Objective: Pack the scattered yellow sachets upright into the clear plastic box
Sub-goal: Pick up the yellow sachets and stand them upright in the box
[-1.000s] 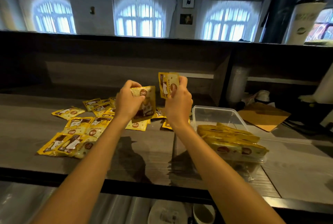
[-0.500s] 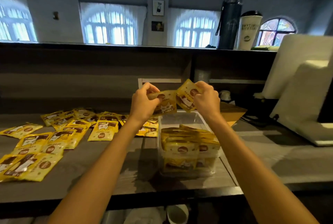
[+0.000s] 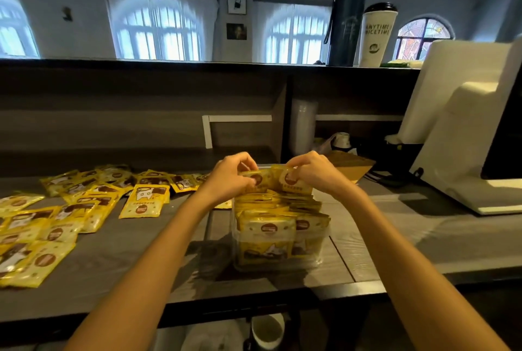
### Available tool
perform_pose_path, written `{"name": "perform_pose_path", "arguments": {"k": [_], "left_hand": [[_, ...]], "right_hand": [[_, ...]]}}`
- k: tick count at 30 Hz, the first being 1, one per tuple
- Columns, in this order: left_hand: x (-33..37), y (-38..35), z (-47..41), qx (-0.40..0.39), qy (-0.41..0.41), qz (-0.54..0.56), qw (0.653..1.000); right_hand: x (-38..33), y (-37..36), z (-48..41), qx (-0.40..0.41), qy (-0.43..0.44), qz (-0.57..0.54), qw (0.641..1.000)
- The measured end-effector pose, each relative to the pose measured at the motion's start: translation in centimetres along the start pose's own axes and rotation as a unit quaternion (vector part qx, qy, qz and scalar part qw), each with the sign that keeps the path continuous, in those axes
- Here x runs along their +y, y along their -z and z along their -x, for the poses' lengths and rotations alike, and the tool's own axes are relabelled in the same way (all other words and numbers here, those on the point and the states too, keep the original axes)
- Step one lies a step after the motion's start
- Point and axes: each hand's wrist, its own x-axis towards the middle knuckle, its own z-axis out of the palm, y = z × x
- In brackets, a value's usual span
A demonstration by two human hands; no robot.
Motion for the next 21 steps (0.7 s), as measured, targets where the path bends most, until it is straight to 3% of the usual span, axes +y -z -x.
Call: {"name": "perform_pose_path", "arguments": {"k": [9,21], "left_hand": [[0.3,0.1,-0.1,-0.183,0.019,-0.149,0.972],[-0.2,0.6,-0.3,-0.232,0.054,-0.117,0.964]], "right_hand": [[0.9,-0.1,0.4,-0.124,0.017,0.049,0.991],[1.6,0.2,0.6,-0.179,0.031,0.037,0.983]]}}
